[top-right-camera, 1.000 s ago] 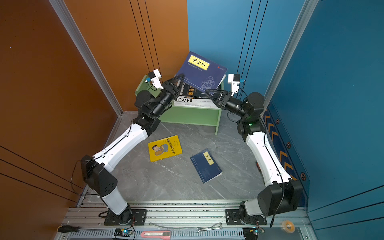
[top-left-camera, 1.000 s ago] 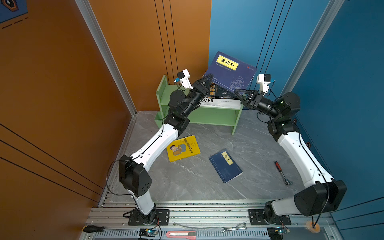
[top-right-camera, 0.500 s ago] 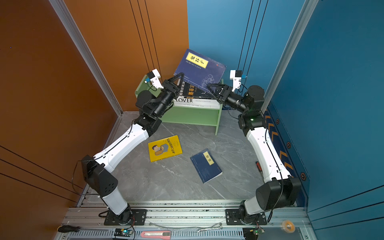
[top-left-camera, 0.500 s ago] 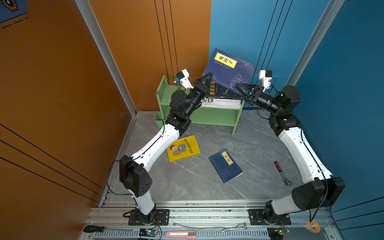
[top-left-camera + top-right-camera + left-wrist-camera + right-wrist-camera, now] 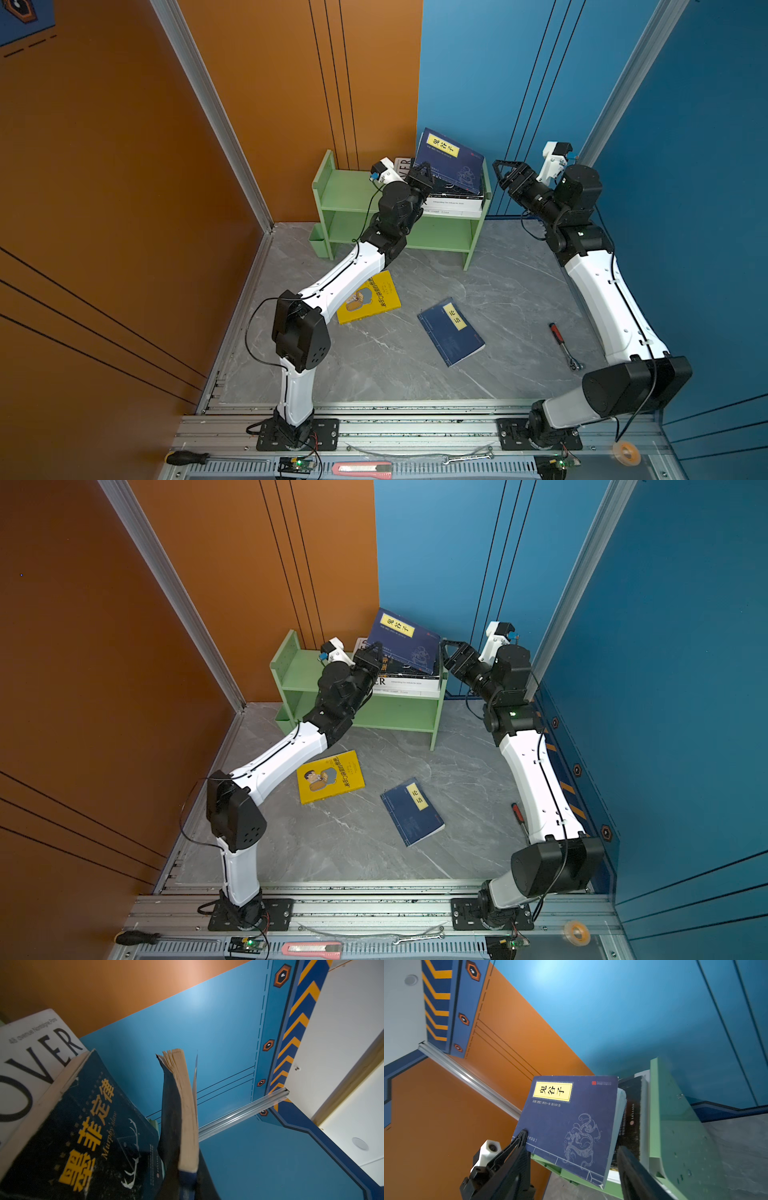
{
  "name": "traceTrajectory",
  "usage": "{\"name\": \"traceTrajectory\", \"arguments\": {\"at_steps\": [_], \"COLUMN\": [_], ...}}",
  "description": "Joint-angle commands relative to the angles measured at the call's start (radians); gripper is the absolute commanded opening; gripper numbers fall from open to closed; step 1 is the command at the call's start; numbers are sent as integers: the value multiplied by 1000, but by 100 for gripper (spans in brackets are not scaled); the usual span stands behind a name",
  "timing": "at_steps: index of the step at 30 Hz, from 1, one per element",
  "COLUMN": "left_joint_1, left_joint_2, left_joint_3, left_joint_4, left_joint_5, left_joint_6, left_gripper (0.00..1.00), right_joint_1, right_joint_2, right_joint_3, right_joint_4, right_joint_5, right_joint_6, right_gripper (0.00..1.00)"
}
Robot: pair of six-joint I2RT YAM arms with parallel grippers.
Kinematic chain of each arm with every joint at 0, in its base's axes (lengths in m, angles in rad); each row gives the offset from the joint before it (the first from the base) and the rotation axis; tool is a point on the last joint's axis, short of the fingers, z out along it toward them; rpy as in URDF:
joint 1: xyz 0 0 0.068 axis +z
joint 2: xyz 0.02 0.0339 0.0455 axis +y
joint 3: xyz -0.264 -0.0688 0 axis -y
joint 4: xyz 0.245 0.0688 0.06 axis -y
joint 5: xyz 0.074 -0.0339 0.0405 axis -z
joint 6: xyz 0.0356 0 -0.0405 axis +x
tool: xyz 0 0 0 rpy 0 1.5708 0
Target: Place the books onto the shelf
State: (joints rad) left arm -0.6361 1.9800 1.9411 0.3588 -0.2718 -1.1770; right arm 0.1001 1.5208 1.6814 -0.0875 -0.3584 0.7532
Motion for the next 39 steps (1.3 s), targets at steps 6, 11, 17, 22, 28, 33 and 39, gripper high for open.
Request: {"name": "traceTrajectory", "arguments": {"at_steps": [6,11,17,22,28,33,39], "left_joint_1": [-40,-43,-44,-42,-41,-43,-43], "left_joint_2": [-13,-15,7,30,69,83,80], "left_joint_3": [20,1,28,65,103,118,113], "left_joint_4": [-46,-49,-70,-97,-114,-117,-123], "left_joint_5": [-161,-181,-178,-167,-147,-150,-146], "left_joint_6": [-43,-78,-99,-104,-141,-144,-145], "left_gripper": [4,5,6,6,6,6,6], "right_joint_1": [-1,17,42,52,52,51,52], "right_joint_2": [62,92,118,130,145,153,168], "right_joint_3": [30,54,61,64,71,74,78], "right_joint_4": [-45,-76,-80,-83,-93,-96,-100], "right_joint_5": [88,113,130,129,134,136,137], "right_joint_6": [-47,-83,-104,-106,-108,-109,-111], "right_gripper": [75,79,83,85,85,86,85]}}
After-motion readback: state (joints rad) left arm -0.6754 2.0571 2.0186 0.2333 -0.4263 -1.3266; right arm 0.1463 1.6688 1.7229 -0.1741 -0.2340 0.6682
